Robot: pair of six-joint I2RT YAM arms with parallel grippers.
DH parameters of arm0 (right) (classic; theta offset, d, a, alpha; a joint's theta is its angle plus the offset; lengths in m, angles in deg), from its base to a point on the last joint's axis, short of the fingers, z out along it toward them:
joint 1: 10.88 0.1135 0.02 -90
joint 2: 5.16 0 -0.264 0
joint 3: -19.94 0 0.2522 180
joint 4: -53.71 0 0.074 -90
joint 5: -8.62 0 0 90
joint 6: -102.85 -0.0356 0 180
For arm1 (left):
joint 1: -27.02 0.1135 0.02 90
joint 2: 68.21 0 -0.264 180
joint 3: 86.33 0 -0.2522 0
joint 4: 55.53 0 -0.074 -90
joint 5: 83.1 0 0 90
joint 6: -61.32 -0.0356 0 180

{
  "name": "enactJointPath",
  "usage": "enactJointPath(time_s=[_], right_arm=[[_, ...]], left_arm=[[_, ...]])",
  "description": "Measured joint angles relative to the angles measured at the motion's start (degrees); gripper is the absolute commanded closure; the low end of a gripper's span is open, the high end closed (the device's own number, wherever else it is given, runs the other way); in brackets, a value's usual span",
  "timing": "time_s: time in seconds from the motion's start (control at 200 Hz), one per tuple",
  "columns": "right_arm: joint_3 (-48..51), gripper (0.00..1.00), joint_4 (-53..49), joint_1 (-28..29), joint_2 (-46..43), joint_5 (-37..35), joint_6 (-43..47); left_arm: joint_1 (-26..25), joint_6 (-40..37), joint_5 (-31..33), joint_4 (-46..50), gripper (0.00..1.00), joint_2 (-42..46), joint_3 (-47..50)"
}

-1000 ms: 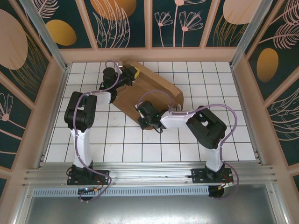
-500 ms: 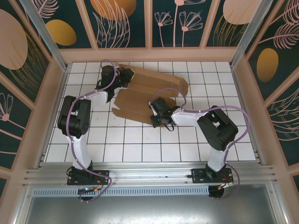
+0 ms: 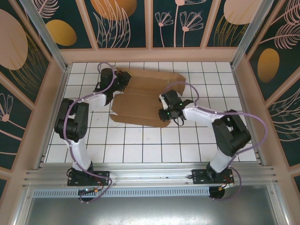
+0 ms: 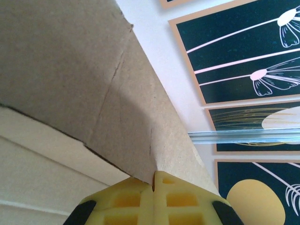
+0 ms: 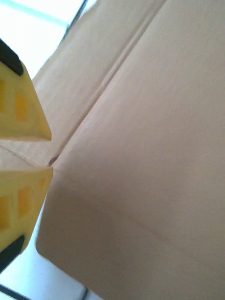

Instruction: Fold the paper box

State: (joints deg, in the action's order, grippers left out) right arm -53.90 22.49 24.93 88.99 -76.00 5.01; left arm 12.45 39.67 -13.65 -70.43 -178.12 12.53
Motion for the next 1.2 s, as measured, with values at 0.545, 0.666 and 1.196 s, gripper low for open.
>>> enactJointPath(time_s=[0.545,0.666,1.196], right_arm=[[-31.12,0.50,-4.74,-15.47,8.70,1.42,-16.28],[-32.57,0.49,-7.39,-15.61,12.48,0.68,-19.15],[-32.46,0.50,-2.67,-17.33,17.03,11.63,-27.08]], left_arm=[[-0.39,1.14,-0.15,-2.40,1.00,2.49,3.61],[-0.39,1.36,-0.15,-2.38,1.00,2.19,3.17],[-0.37,2.43,-0.59,-2.38,1.00,0.98,1.81]])
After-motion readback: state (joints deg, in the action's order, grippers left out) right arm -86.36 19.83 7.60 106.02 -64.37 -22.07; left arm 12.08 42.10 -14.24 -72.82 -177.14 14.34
